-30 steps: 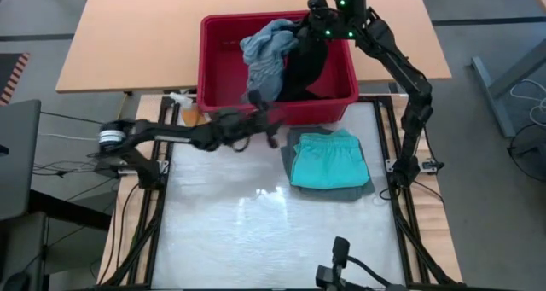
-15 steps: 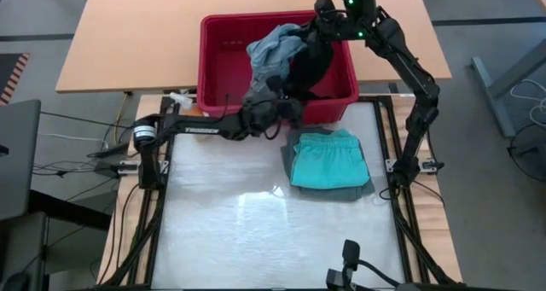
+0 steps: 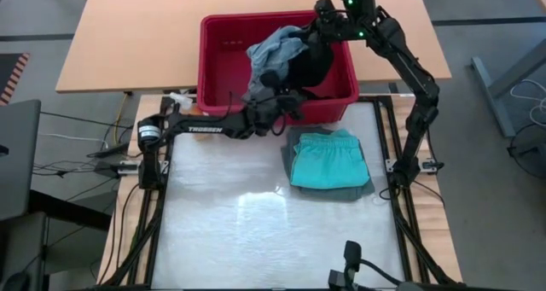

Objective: Fold Laundry from Bin
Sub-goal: Remove the black shirt from the red bin on the table

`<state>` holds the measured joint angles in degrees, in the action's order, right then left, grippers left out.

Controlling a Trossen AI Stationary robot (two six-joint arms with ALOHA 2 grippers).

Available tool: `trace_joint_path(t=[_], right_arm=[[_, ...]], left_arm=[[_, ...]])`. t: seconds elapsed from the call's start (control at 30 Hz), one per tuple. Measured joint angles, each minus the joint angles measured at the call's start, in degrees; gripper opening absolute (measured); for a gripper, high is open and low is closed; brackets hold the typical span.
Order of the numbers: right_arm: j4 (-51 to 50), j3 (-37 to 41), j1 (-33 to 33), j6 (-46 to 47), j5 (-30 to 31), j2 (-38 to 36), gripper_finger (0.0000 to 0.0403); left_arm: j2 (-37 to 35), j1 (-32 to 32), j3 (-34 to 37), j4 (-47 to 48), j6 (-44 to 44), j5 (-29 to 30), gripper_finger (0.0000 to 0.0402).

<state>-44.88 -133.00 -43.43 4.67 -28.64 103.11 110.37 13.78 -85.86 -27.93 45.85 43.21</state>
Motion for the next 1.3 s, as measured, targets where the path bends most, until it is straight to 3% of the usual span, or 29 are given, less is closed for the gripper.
trace_joint_path(t=[0.1, 0.27, 0.33, 0.57, 0.7, 0.8, 0.9, 1.0, 1.17, 1.3], right_arm=[[-0.28, 0.0, -1.26, -0.02, 0.5, -0.09, 0.0066], [-0.46, -0.01, -4.85, 0.27, 9.37, -0.03, 0.0069], [-1.23, -0.01, -6.0, 0.37, 9.99, 0.17, 0.0081], [-6.36, -0.01, -7.41, -7.51, 8.61, -0.05, 0.0199], [-8.0, -0.01, -10.16, -6.23, 9.09, -0.84, 0.0268], [-8.27, -0.01, -11.61, -6.19, 7.71, -2.33, 0.0297], [-6.15, -0.01, -10.81, -6.58, 1.47, -4.67, 0.0309], [-1.73, -0.01, -9.07, -6.67, -9.23, -7.36, 0.031], [4.45, -0.04, -3.48, -6.65, -28.36, -12.54, 0.0307], [3.61, -0.12, 3.5, -6.87, -34.36, -15.99, 0.0306]], left_arm=[[0.0, -0.96, 0.0, 0.59, 1.18, 0.9, 0.0007], [-1.67, -2.67, 0.0, 0.05, 3.03, 2.06, 0.0001], [-3.11, -3.05, 0.0, -0.28, 2.98, 1.96, 0.0001], [-6.72, -3.05, 0.04, 0.68, 3.18, 1.9, 0.0], [-11.48, -4.5, 0.04, 1.29, 4.77, 2.54, 0.0], [-15.46, -5.67, 0.04, 2.9, 5.11, 2.58, 0.0], [-20.41, -7.27, 0.04, 4.29, 4.97, 1.29, 0.0], [-26.21, -9.13, 0.04, 4.24, 0.38, -5.53, 0.0], [-36.46, -12.48, 0.02, 4.31, -16.8, -28.39, 0.0], [-41.97, -14.12, -0.08, 4.82, -32.0, -44.34, 0.0]])
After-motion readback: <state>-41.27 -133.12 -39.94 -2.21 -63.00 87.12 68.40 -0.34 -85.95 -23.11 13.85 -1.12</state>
